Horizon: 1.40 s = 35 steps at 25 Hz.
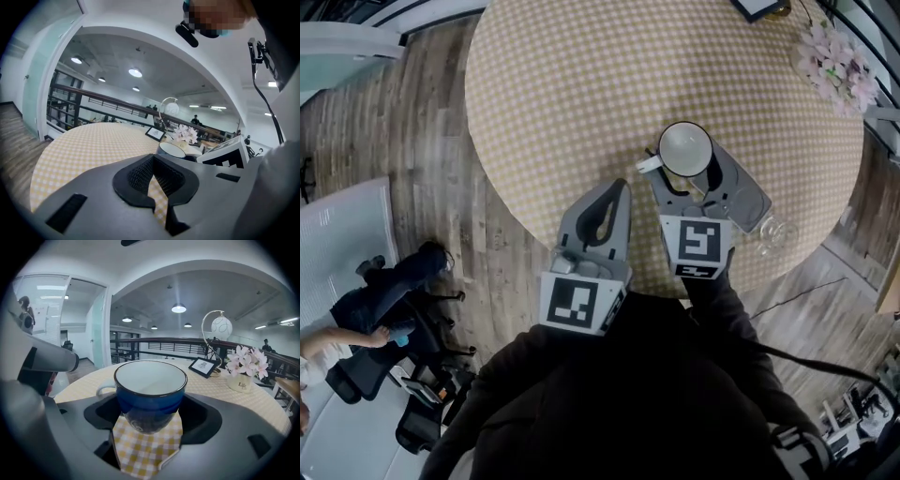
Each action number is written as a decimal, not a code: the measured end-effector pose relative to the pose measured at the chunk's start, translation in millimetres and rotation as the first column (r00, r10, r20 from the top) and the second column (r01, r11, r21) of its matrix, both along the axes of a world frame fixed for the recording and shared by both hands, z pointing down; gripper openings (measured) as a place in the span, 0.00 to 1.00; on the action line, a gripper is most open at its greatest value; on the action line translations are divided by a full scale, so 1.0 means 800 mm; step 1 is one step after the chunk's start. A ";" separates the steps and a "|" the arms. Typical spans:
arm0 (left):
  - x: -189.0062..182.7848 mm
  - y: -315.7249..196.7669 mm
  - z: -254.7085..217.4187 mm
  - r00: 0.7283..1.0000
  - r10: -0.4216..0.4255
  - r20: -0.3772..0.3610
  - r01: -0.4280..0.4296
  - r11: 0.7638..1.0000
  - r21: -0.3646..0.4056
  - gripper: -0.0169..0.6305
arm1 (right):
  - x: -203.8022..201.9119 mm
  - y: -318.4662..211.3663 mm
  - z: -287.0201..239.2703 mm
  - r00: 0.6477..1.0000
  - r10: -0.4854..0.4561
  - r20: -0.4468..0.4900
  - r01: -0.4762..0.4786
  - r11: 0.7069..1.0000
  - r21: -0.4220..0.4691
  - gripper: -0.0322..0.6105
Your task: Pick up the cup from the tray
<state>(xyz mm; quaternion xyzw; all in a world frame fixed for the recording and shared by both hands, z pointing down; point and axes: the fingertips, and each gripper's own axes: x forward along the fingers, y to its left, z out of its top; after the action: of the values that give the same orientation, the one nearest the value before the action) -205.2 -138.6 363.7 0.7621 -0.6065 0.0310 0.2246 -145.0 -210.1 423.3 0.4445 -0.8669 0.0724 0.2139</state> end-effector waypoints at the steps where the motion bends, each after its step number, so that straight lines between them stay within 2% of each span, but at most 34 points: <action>1: -0.006 -0.002 0.003 1.000 -0.008 -0.001 0.008 1.000 -0.005 0.03 | -0.007 -0.002 0.004 1.000 -0.009 -0.003 0.009 1.000 -0.007 0.58; 6: -0.032 -0.008 0.017 0.999 -0.038 -0.003 0.038 0.999 -0.035 0.03 | -0.036 -0.007 0.029 0.999 -0.045 -0.025 0.044 0.998 -0.048 0.58; 10: -0.033 0.002 0.036 1.000 -0.022 0.021 0.024 0.997 -0.072 0.03 | -0.036 -0.001 0.044 0.998 -0.054 -0.031 0.052 0.996 -0.070 0.58; 16: -0.044 -0.004 0.049 1.000 -0.025 0.010 0.026 0.996 -0.080 0.03 | -0.049 -0.004 0.061 0.995 -0.076 -0.058 0.072 0.995 -0.073 0.58; 20: -0.051 -0.007 0.032 1.000 -0.022 -0.004 0.021 0.997 -0.072 0.03 | -0.061 -0.002 0.050 0.991 -0.093 -0.096 0.086 0.993 -0.080 0.58; 27: -0.034 -0.007 0.042 1.000 0.004 0.011 -0.004 0.998 -0.069 0.03 | -0.046 0.003 0.065 0.987 -0.115 -0.111 0.102 0.988 -0.114 0.58; 35: -0.016 -0.003 0.021 0.999 0.040 0.021 -0.039 0.999 -0.038 0.03 | -0.025 0.025 0.048 0.986 -0.113 -0.123 0.098 0.988 -0.121 0.58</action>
<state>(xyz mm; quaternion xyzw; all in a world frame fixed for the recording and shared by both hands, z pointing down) -217.7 -141.3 380.5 0.7690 -0.5932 0.0551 0.2316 -164.9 -190.2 461.5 0.3885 -0.8679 0.0814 0.2985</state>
